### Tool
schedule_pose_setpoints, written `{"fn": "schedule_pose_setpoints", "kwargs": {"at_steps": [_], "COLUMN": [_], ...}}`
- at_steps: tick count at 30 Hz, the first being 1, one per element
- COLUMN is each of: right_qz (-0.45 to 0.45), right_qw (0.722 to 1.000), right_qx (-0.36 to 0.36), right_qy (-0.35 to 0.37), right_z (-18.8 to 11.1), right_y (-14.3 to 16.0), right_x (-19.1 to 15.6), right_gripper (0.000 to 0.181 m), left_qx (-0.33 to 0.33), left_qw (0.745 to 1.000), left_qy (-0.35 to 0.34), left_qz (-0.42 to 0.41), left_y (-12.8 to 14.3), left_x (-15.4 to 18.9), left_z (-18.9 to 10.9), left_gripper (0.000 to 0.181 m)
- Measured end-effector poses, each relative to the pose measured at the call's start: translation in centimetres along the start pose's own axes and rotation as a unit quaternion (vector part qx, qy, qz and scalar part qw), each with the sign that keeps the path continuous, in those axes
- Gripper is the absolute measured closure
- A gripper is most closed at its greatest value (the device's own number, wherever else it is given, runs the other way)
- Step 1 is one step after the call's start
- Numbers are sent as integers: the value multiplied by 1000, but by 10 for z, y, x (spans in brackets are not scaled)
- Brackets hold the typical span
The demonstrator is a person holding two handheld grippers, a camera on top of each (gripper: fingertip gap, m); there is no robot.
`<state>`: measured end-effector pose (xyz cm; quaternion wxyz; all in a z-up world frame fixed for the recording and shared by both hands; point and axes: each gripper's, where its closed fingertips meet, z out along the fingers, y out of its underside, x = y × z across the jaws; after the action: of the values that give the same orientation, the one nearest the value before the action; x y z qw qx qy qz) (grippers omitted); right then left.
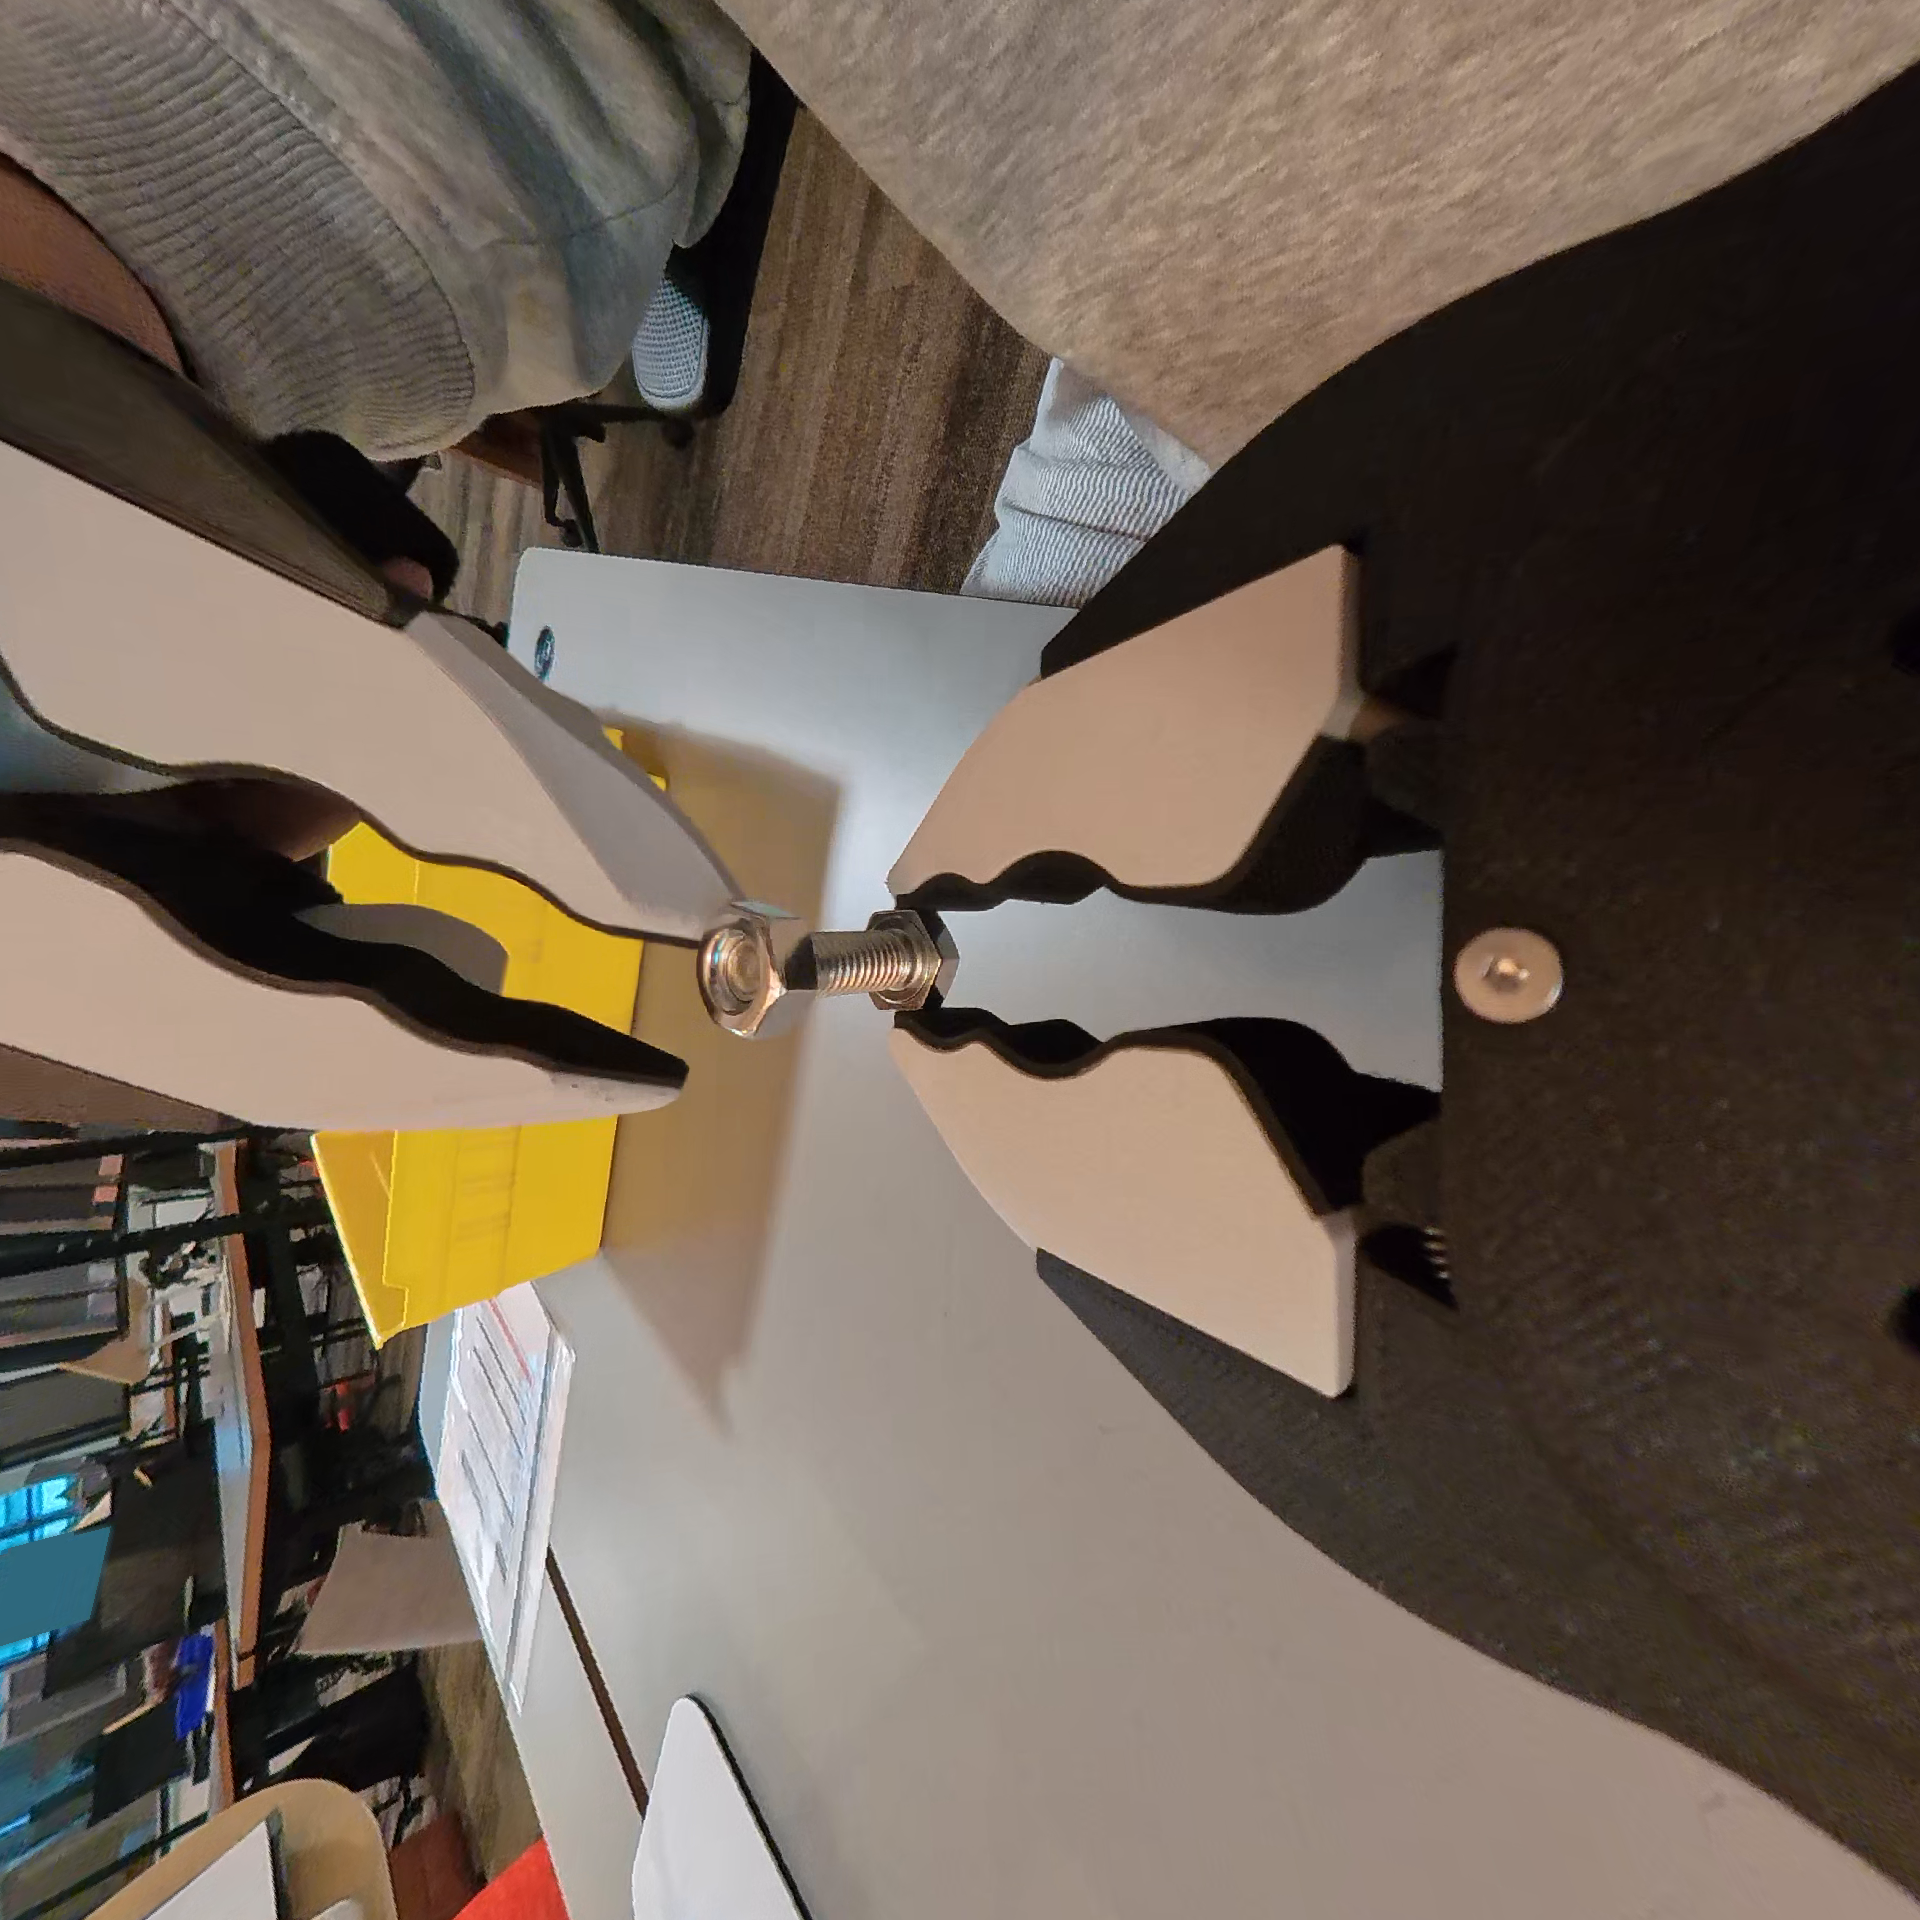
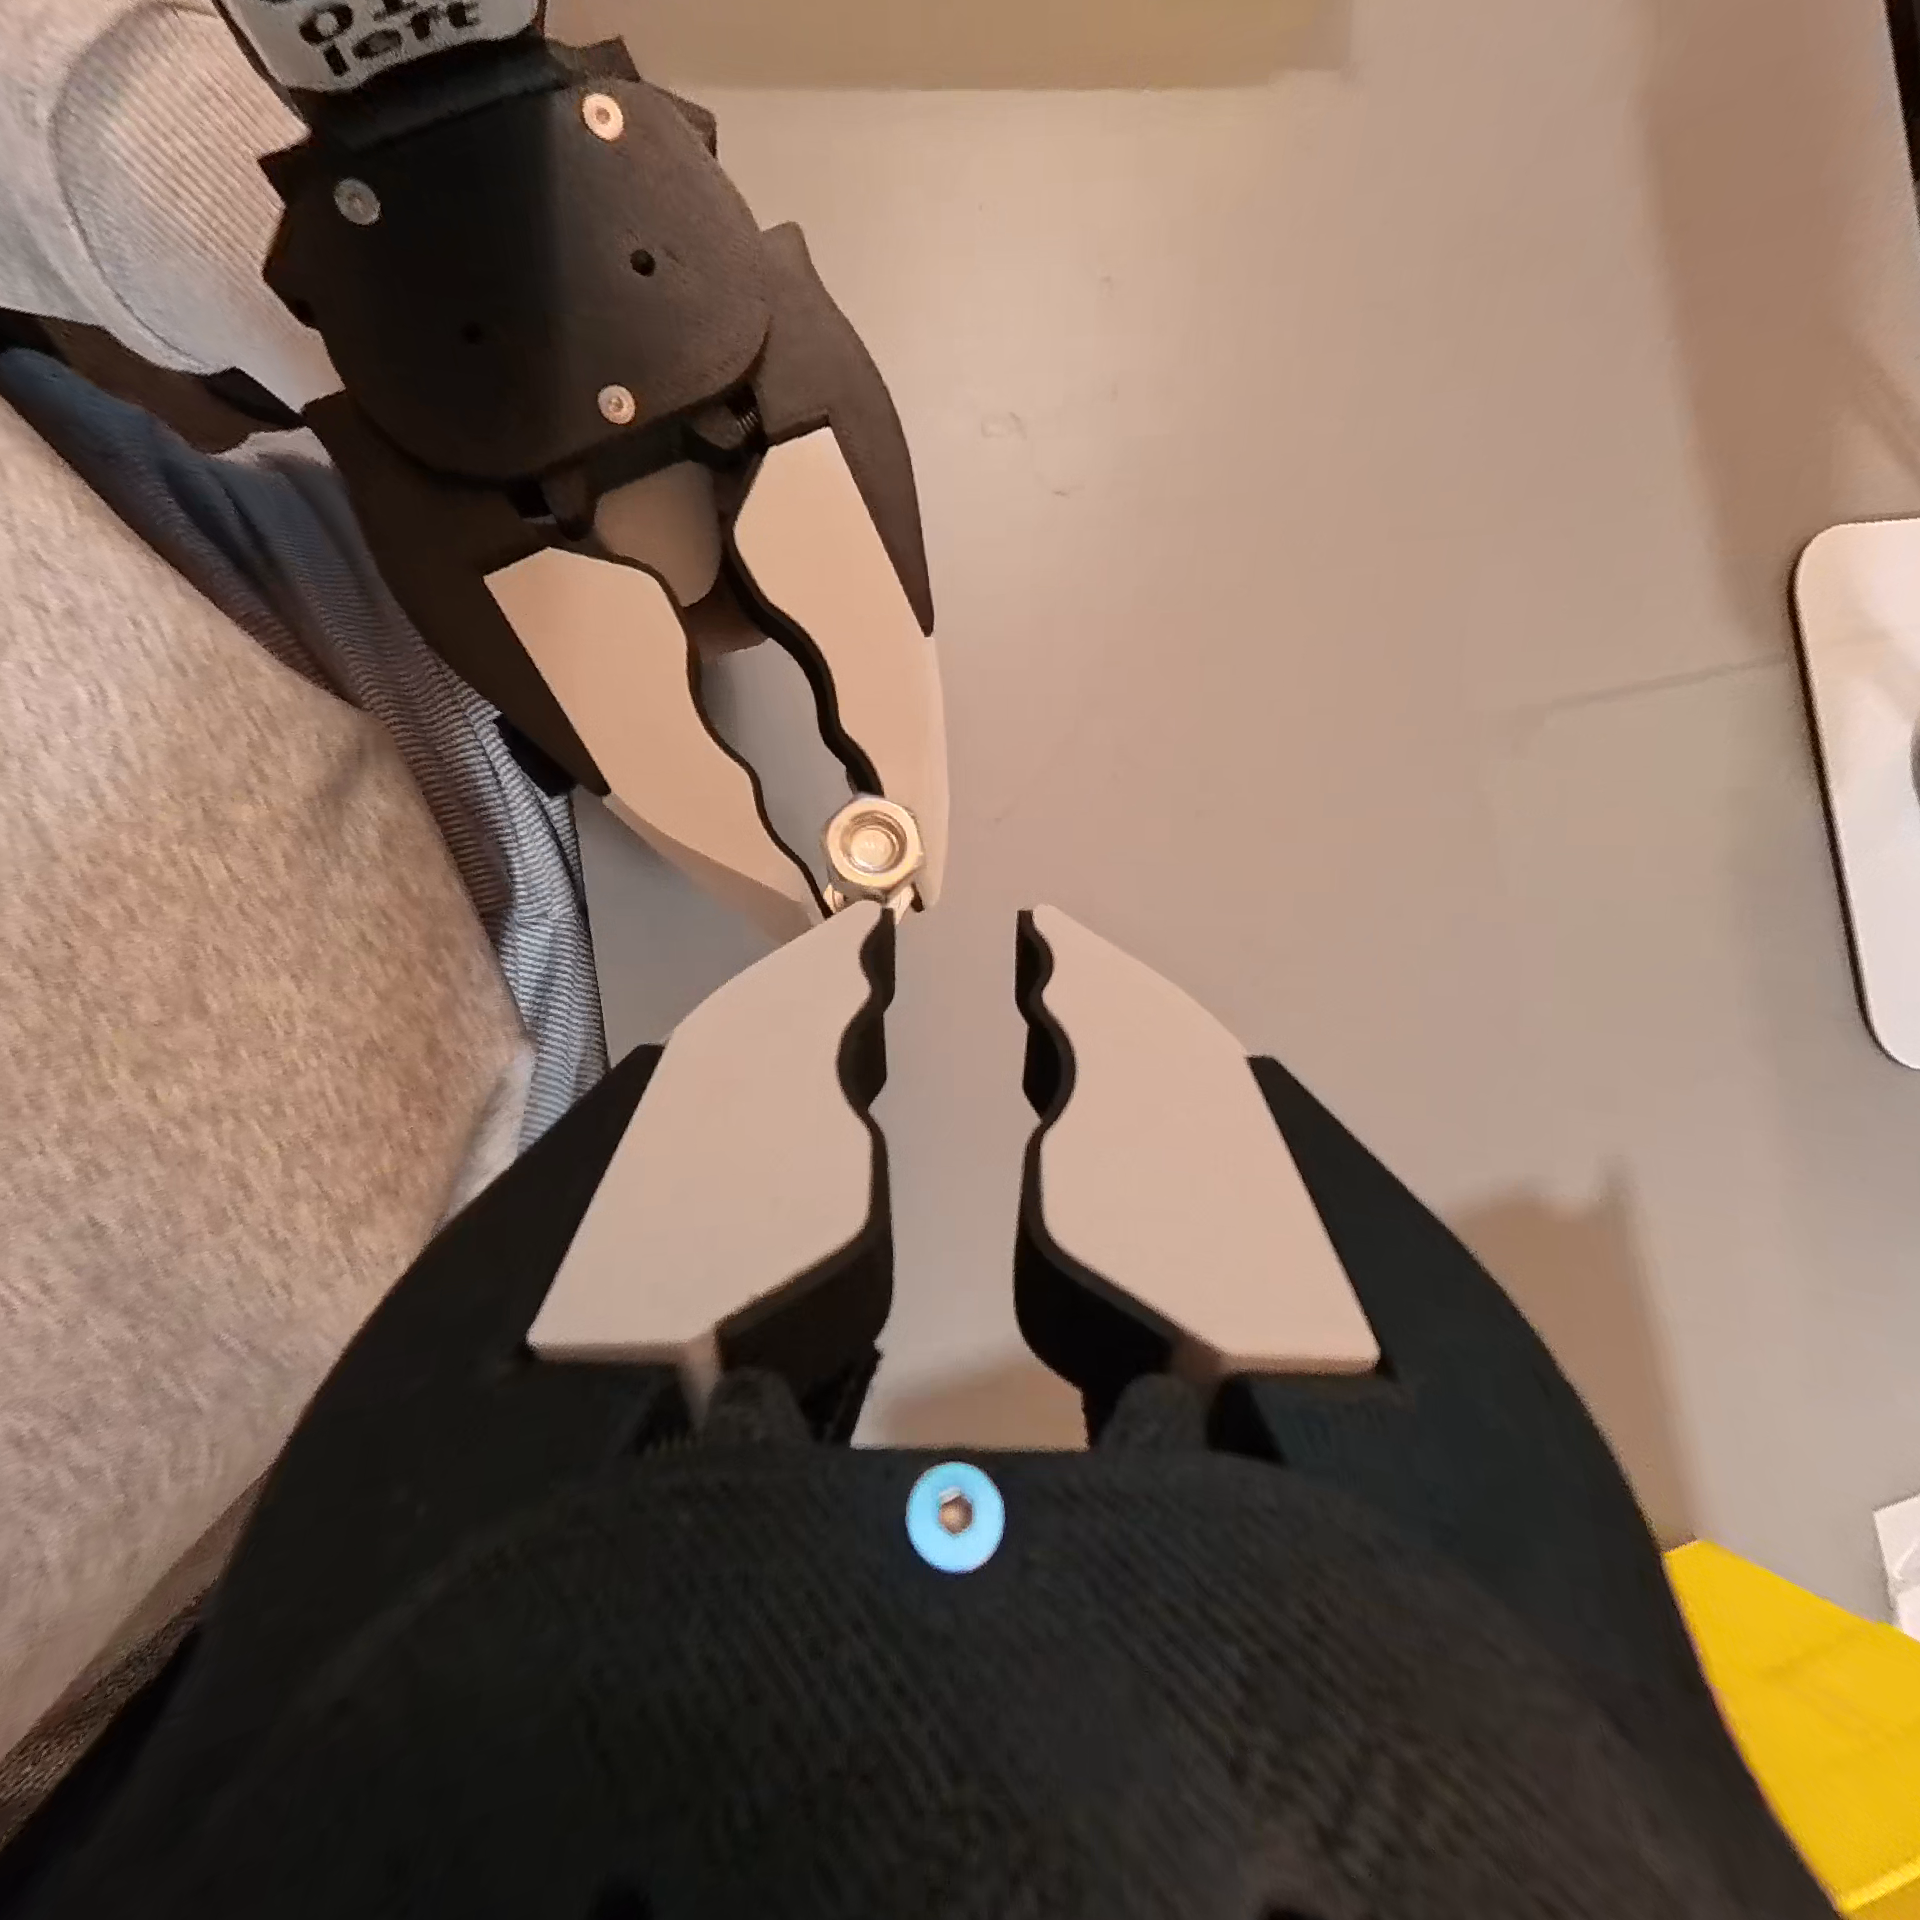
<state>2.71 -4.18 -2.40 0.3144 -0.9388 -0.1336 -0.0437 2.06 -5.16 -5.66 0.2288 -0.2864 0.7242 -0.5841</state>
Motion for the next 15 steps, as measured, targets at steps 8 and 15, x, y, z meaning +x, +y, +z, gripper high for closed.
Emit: {"fn": "schedule_pose_setpoints", "kwargs": {"at_steps": [8, 15], "right_qz": [-5, -7], "right_qw": [1000, 1000], "right_qx": [16, -1], "right_qy": [-23, -10], "right_z": [3, 7], "right_y": [-10, -1], "right_x": [-13, -6], "right_gripper": [155, 151], "left_qx": [-12, -13], "left_qw": [1000, 1000], "left_qy": [-4, -3], "left_qz": [-3, 3], "left_y": [3, 3], "left_x": [-1, 0], "left_z": [1, 1], "left_gripper": [162, 162]}}
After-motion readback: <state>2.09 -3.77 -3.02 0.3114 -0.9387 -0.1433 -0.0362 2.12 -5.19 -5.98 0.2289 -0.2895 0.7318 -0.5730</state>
